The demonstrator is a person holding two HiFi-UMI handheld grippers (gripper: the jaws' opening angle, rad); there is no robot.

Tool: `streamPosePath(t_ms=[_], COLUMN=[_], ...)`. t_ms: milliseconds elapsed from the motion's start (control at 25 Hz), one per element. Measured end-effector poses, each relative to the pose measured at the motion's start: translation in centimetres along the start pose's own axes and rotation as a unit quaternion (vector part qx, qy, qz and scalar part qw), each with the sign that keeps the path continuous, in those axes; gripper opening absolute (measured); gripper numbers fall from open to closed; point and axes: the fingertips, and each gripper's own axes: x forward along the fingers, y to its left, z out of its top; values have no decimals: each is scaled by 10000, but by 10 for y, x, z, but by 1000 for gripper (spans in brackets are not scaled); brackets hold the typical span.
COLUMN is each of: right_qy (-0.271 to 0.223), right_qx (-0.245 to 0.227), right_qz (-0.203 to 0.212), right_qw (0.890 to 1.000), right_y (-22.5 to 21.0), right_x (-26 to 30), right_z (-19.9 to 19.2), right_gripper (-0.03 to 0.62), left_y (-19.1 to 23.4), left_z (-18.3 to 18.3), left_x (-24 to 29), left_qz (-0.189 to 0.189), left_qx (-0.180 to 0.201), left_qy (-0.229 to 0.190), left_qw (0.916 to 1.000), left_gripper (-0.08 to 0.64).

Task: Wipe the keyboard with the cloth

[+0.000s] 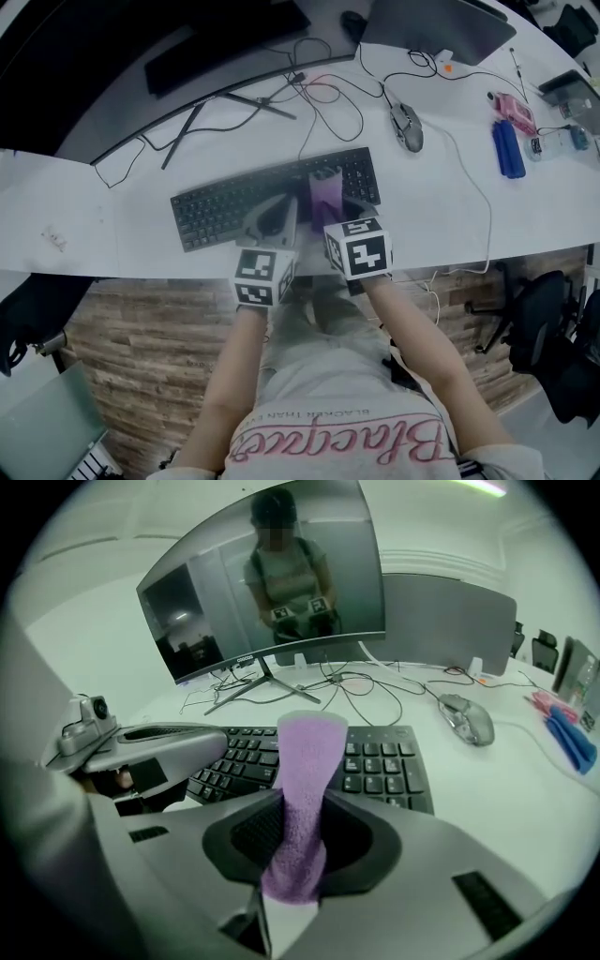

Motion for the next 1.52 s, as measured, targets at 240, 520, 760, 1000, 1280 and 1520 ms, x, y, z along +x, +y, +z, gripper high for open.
streamPosePath(t_ms=[240, 520, 760, 1000, 1280, 1520], right_qy=[-3, -33, -8, -31, -29, -574], right_qx=[-9, -10, 30, 23, 54, 12], right_qz=[-175, -323, -574, -1000, -1553, -1495], right_qw=[9998, 9995, 9983, 9950, 9878, 9871], right_y=[-31, -56, -83, -107, -139, -122], right_x=[-10, -18, -28, -38, -59, -87], right_z=[-3, -4, -8, -12, -14, 19], right_gripper=[87, 87, 87, 87, 87, 87], left_y=[-26, -46, -54, -55, -44, -33], left_z=[7, 15, 22, 32, 44, 58], left_x=[23, 39, 41, 34, 17, -2], left_qz=[-222, -379, -392, -415, -365, -259], left_qx=[92, 182, 219, 325, 463, 512], left_qy=[23, 1, -52, -97, -197, -390], left_qw=[9997, 9991, 9990, 9986, 9981, 9976], left_gripper=[5, 5, 5, 5, 5, 5])
